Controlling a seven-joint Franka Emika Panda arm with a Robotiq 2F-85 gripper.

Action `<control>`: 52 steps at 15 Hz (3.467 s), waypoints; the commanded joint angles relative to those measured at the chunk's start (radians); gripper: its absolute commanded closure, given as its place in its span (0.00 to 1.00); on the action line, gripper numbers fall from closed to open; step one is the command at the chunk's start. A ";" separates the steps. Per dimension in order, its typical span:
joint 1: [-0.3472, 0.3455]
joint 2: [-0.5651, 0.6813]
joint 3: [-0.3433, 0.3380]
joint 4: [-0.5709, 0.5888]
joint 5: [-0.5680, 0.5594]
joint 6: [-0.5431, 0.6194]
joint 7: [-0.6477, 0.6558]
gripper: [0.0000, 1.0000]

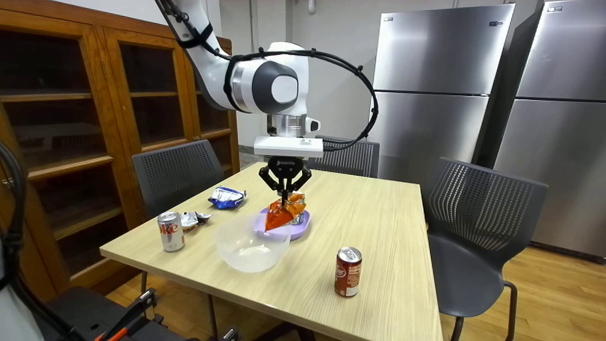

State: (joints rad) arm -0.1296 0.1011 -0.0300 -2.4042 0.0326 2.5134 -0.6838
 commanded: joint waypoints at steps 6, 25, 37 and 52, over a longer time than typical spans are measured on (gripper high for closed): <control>0.069 0.028 0.040 -0.009 -0.011 -0.011 -0.036 1.00; 0.055 0.213 0.085 0.113 -0.067 -0.020 -0.042 0.45; 0.010 0.059 0.046 0.106 -0.008 -0.078 -0.044 0.00; -0.042 0.139 -0.052 0.181 -0.025 -0.047 0.097 0.00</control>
State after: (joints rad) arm -0.1567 0.2415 -0.0977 -2.2240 0.0148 2.4692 -0.5923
